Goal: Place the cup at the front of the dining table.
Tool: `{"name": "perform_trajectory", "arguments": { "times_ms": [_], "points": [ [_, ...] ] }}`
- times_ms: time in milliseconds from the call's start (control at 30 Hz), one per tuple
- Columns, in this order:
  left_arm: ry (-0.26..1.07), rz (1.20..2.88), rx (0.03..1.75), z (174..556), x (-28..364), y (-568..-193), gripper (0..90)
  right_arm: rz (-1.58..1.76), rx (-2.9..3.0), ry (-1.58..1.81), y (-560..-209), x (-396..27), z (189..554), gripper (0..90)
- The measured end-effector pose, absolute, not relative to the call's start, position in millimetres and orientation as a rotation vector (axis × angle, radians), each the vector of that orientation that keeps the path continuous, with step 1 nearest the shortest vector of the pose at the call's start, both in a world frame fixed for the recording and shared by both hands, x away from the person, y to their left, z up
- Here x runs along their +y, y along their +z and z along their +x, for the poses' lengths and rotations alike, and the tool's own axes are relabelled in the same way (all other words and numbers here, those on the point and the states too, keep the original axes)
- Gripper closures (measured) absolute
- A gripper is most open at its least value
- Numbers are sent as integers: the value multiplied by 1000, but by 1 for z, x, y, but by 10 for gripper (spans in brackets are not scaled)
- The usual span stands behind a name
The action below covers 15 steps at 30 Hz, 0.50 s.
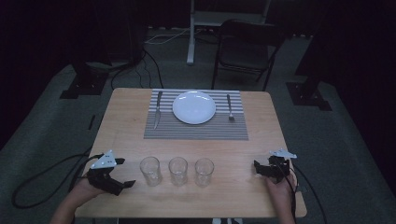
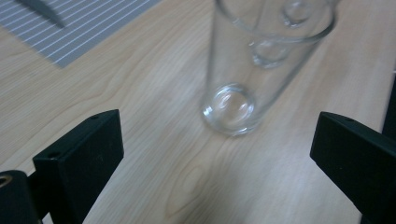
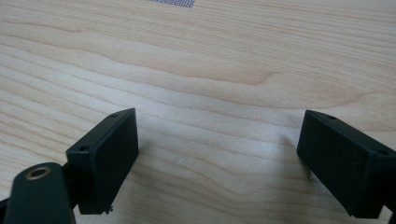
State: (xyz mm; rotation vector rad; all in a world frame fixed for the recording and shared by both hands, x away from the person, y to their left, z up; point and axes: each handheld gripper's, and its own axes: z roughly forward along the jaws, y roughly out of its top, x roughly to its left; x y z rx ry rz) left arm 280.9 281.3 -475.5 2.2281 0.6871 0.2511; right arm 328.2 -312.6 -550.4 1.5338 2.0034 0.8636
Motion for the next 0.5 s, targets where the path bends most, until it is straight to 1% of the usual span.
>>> {"name": "perform_trajectory", "arguments": {
  "times_ms": [233,500],
  "points": [
    [203,2218,633,287,270,-469,31,1535,2003,864,-550,-312,328,124],
    [198,2221,587,295,254,-457,31,1536,2003,863,-550,-312,328,124]
  ]
}}
